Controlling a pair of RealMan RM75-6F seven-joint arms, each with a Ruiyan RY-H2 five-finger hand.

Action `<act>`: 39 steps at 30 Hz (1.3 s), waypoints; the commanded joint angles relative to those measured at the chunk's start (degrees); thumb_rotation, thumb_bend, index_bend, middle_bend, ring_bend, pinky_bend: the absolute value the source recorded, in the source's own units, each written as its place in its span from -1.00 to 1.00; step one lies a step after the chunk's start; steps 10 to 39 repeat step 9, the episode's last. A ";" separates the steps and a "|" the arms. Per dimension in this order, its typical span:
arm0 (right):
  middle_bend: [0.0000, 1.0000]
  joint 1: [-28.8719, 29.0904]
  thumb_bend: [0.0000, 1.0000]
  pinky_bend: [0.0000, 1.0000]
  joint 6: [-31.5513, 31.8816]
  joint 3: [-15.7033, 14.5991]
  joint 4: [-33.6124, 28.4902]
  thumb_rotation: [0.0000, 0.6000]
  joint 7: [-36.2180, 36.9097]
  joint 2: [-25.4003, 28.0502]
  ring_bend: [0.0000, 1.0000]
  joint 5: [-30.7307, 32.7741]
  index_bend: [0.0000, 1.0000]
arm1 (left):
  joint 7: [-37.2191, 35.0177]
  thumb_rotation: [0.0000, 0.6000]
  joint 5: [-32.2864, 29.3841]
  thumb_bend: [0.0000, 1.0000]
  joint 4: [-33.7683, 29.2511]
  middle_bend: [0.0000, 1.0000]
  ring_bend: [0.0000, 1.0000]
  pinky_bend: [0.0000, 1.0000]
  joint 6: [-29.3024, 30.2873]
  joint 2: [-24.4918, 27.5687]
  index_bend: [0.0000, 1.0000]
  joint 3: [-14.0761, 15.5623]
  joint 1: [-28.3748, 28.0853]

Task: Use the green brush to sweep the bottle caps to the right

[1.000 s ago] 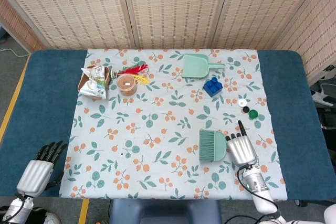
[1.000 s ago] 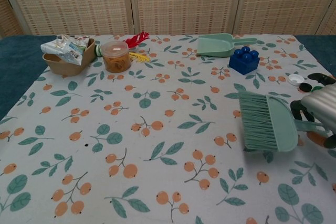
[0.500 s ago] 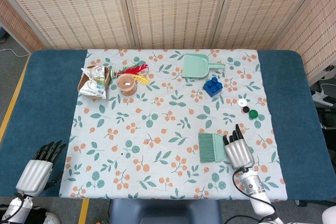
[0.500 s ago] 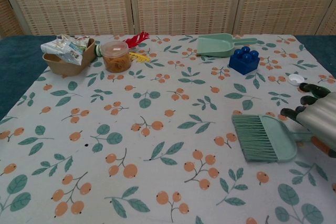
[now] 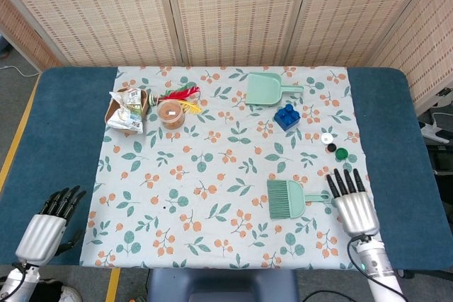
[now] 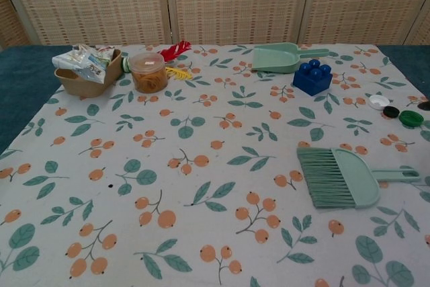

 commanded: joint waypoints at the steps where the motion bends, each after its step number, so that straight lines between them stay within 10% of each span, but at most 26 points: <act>1: -1.00 -11.22 -0.61 -1.00 14.91 -2.70 3.91 1.00 24.98 6.78 -1.00 -10.92 -1.00 | -1.79 0.90 2.44 -0.25 1.65 -1.00 -1.00 -0.83 2.92 -0.32 -1.00 -0.02 0.65; 9: -1.00 -14.47 -0.63 -1.00 15.26 -1.19 3.78 0.99 37.79 12.57 -1.00 -11.58 -1.00 | -5.24 0.74 2.00 -0.26 1.63 -1.00 -1.00 -0.84 2.46 0.03 -1.00 -0.09 0.37; 39: -1.00 -14.47 -0.63 -1.00 15.26 -1.19 3.78 0.99 37.79 12.57 -1.00 -11.58 -1.00 | -5.24 0.74 2.00 -0.26 1.63 -1.00 -1.00 -0.84 2.46 0.03 -1.00 -0.09 0.37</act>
